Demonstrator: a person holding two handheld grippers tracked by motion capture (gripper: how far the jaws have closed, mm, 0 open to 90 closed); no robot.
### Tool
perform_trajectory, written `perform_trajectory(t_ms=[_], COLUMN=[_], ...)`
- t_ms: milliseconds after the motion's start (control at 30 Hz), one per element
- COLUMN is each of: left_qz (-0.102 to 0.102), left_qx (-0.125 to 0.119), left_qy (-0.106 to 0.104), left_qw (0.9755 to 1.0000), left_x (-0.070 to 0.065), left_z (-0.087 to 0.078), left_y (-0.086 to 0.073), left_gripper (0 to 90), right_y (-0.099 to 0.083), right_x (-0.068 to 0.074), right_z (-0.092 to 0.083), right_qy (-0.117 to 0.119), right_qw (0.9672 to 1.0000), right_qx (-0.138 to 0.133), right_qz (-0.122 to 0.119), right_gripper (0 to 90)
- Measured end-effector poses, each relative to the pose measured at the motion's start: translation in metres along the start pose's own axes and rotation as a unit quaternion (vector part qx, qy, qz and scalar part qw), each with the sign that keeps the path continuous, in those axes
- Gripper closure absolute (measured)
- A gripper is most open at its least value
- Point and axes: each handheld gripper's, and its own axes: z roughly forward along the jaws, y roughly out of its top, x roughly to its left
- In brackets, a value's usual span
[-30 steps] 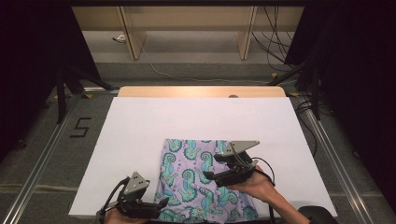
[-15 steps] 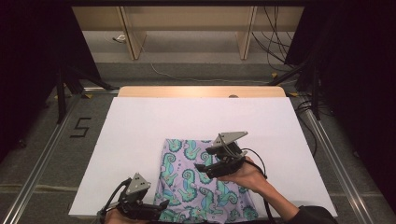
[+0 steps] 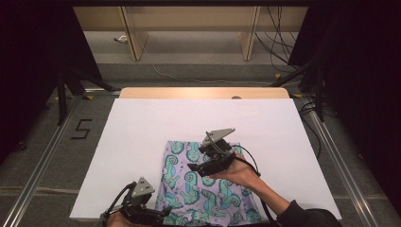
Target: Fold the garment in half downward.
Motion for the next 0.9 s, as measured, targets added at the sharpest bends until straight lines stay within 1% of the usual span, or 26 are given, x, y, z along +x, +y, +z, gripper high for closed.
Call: perform_trajectory(t_ms=[167, 333, 467, 633, 800, 900], left_qz=[0.003, 0.0, 0.002, 0.001, 0.0, -0.002], left_qx=[0.011, 0.016, 0.019, 0.022, 0.03, 0.032], left_qy=[-0.004, -0.007, -0.008, -0.007, -0.007, -0.007], left_qw=[0.9999, 0.9999, 0.9998, 0.9997, 0.9995, 0.9995], left_x=[-0.001, -0.001, -0.002, -0.002, -0.001, 0.0], left_z=[0.002, 0.003, 0.004, 0.005, 0.007, 0.008], left_y=[-0.001, -0.001, -0.001, -0.001, -0.001, -0.001], left_gripper=[10.1, 9.9, 9.7, 9.5, 9.3, 9.2], right_y=[0.006, 0.011, 0.013, 0.016, 0.017, 0.019], right_x=[0.001, 0.001, -0.001, -0.004, -0.008, -0.011], right_z=[0.008, 0.017, 0.022, 0.03, 0.035, 0.038], right_qy=[0.004, 0.005, 0.006, 0.006, 0.005, 0.005], right_qw=[1.0, 0.9999, 0.9998, 0.9997, 0.9995, 0.9995], right_qx=[0.006, 0.012, 0.018, 0.025, 0.03, 0.032], right_qz=[-0.006, -0.007, -0.008, -0.005, -0.008, -0.006], right_gripper=[29.3, 29.0, 28.3, 28.0, 27.9, 27.8])
